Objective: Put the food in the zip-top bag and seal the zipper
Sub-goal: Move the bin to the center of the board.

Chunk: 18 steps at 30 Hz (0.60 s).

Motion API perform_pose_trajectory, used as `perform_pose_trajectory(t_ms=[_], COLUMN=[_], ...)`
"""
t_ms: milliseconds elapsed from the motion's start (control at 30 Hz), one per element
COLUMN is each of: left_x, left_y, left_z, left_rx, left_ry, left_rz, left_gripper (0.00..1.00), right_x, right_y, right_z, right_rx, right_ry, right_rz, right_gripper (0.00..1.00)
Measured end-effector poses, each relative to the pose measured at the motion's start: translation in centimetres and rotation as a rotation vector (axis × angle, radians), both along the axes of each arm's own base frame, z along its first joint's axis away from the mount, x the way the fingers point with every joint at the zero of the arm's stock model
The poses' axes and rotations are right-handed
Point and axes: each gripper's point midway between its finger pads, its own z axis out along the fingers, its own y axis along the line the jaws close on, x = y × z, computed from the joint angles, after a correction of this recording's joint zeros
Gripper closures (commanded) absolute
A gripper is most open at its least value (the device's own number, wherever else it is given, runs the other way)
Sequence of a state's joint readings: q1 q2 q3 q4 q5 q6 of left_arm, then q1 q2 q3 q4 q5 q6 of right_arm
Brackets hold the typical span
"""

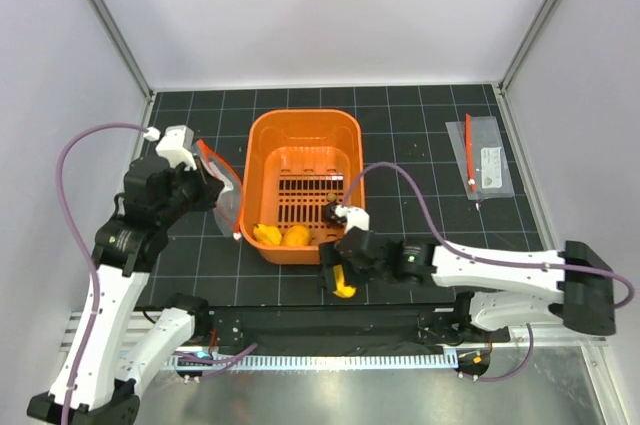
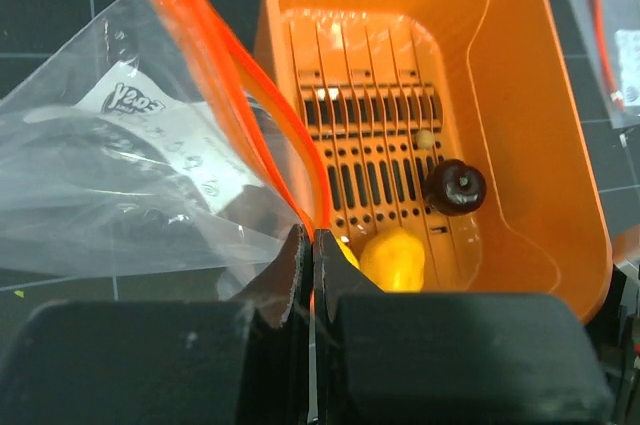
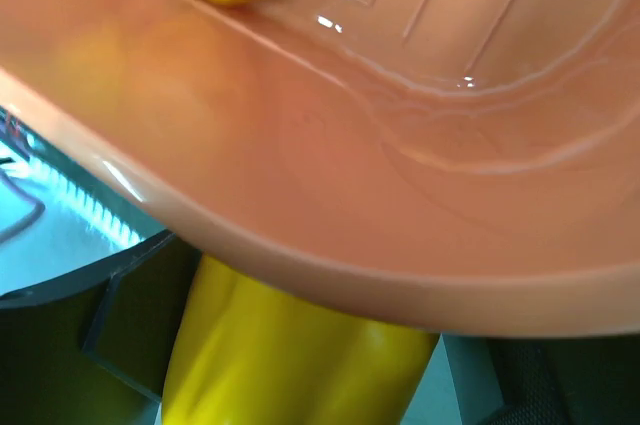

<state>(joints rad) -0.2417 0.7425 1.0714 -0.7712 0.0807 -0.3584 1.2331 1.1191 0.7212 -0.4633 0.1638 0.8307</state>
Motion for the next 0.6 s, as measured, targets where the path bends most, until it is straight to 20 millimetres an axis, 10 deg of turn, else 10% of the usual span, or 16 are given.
perform_pose_trajectory(t_ms=[167, 433, 600], left_x=[1.3, 1.1, 1.5], left_y=[-0.2, 0.6, 0.2], left_z=[-1.7, -0.8, -1.4], left_rx=[0.017, 0.031, 0.033], left_ry=[0.052, 0.002, 0.03], left_rz=[0.004, 0.034, 0.022], left_gripper=[1.0, 1.0, 1.0], right_x=[4.2, 20.8, 25.1], right_y=[4.0, 4.9, 6.4], right_z=[1.0, 2.8, 2.8], right_rx=[0.01, 0.084, 0.067], right_ry=[-0.037, -0.08, -0.126], right_rz=[-0.061, -0.3, -0.274], right_gripper=[0.99, 0.99, 0.99])
